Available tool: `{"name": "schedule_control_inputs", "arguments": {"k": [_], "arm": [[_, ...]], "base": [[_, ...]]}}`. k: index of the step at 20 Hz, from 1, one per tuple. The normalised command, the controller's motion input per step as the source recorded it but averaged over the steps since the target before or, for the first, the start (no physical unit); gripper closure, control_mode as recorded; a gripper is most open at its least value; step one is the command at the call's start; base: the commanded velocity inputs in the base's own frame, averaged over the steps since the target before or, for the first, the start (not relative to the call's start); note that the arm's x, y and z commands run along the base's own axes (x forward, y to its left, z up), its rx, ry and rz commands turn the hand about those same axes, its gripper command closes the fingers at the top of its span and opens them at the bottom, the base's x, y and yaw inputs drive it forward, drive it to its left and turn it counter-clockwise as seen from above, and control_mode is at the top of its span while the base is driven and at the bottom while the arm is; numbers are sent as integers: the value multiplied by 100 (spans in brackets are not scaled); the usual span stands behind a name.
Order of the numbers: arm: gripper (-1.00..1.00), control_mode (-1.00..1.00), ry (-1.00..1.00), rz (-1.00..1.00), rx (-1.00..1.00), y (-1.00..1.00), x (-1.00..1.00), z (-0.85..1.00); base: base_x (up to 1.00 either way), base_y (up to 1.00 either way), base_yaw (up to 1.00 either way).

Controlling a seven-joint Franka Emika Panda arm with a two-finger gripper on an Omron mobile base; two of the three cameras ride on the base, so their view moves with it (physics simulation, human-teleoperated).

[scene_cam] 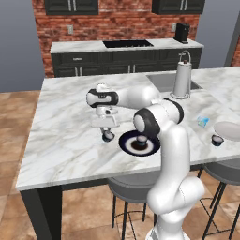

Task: Place two yogurt containers on each plate.

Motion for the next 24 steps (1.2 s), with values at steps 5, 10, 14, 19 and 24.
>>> {"name": "schedule_control_inputs", "arguments": {"k": [5, 10, 14, 19, 24], "arm": [[100, -100, 0, -14, -14, -44, -30, 1], [100, -100, -5, -7, -21, -46, -20, 0], [100, -100, 0, -6, -15, -46, -7, 0], [100, -100, 1, -2, -5, -47, -5, 0], [100, -100, 2, 0, 0, -32, 0, -16]], "base": [[0, 0, 0], [0, 0, 0], [0, 0, 0], [0, 0, 0], [0, 0, 0]]}}
